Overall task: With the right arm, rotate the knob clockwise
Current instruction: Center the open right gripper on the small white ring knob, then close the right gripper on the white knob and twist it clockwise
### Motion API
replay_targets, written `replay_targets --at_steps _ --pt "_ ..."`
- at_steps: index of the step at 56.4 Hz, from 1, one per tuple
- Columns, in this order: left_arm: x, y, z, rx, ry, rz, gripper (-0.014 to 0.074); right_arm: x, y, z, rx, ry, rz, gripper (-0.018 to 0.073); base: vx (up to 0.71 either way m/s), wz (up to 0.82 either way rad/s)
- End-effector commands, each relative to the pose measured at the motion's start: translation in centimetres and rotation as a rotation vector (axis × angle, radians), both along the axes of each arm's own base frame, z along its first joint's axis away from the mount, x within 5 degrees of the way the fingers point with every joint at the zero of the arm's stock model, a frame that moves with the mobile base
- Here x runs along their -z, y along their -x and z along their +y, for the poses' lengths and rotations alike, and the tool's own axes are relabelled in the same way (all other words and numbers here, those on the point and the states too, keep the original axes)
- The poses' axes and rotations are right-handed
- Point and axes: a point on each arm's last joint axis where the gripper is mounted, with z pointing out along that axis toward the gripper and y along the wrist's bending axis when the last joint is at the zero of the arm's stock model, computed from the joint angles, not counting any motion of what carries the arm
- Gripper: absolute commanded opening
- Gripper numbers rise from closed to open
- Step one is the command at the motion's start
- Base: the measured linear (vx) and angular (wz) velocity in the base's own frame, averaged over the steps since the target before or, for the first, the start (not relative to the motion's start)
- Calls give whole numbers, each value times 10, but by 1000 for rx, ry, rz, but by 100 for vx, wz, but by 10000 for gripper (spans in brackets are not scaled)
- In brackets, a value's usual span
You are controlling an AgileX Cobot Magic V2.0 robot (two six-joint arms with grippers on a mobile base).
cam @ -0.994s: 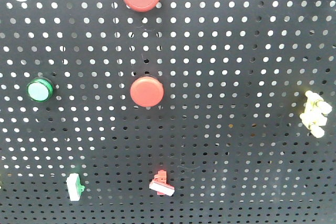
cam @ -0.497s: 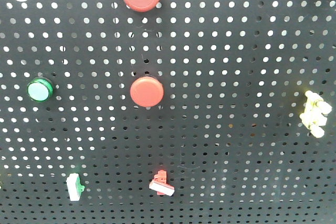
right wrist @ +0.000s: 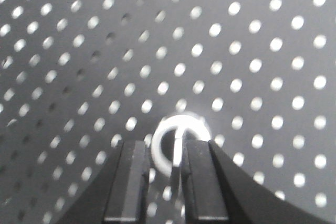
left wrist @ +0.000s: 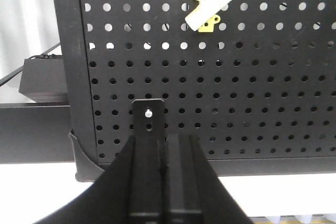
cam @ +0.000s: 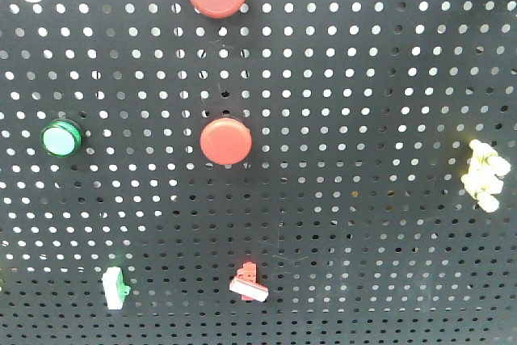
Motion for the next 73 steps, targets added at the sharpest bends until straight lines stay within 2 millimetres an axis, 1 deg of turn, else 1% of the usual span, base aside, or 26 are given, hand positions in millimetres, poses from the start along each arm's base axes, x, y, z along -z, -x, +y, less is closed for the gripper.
replay_targets --at_steps 1,8,17,24,34,35,41,45,52,60,73 --pt "-4 0 0 0 10 -83 -6 -15 0 0 3 -41 -111 270 0 0" --pt "-4 0 0 0 10 -83 -6 -13 -9 1 34 -14 -103 270 0 0" --pt "-4 0 0 0 10 -83 -6 -12 -13 -1 61 -60 -86 267 0 0" --pt "-4 0 0 0 10 -83 -6 -12 -13 -3 78 -85 -84 236 0 0" --pt "-4 0 0 0 10 -83 -6 -12 -14 -3 72 -148 -62 125 0 0" --pt "-4 0 0 0 10 -83 -6 -10 -17 -2 71 -151 -48 75 0 0" --pt "-4 0 0 0 10 -83 -6 -7 -19 0 60 -185 -9 13 0 0" --pt "-4 0 0 0 10 -83 -6 -6 -19 1 49 -238 24 -15 0 0" --pt "-4 0 0 0 10 -83 -6 -5 -19 2 10 -408 91 -12 0 0" --pt "-4 0 0 0 10 -83 -6 -7 -17 5 -57 -686 176 -11 0 0" --pt "-4 0 0 0 10 -83 -6 -15 -14 9 -212 -1146 291 -9 0 0"
